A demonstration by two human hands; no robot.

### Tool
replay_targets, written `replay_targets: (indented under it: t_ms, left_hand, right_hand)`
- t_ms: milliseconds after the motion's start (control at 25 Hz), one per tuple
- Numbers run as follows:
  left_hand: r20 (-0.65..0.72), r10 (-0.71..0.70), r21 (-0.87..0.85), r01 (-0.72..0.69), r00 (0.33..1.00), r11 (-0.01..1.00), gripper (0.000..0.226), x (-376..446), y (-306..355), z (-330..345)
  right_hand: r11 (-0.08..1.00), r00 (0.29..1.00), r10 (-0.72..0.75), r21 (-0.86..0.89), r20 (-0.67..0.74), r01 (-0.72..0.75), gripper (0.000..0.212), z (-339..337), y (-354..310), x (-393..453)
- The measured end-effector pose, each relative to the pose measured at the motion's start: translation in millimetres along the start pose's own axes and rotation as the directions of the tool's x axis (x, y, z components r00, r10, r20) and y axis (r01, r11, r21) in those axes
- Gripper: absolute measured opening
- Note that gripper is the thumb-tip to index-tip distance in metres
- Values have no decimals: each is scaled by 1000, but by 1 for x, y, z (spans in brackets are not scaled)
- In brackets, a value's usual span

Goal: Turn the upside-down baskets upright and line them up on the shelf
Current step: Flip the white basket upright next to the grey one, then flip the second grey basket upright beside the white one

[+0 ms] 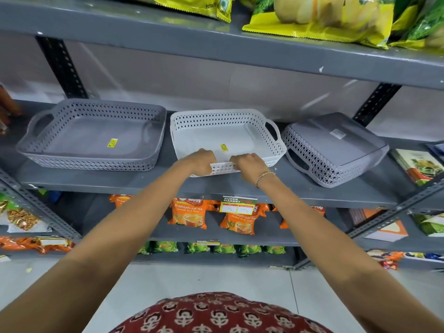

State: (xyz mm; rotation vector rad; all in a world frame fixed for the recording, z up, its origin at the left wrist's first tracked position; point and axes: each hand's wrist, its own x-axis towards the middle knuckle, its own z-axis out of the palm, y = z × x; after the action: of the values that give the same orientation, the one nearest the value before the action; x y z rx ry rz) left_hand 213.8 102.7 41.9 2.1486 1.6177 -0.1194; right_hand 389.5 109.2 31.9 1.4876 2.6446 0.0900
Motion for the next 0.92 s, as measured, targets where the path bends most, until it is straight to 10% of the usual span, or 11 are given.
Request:
replay_targets:
  t_ms: [320, 600, 920]
  left_hand:
    - [49, -33, -46, 35, 998, 998, 25, -22, -54, -7]
    - [-105, 156, -211, -175, 982, 962, 46, -18, -20, -14]
    - [-366, 248, -251, -351, 897, 902, 40, 28, 91, -3]
  right_hand:
    - [1000, 999, -22, -3, 30, 22, 40, 3, -57, 8]
    - [871, 974, 169, 486, -148, -77, 28, -8, -36, -13]
    - [604, 647, 690, 750, -325, -269, 18, -13, 71, -84]
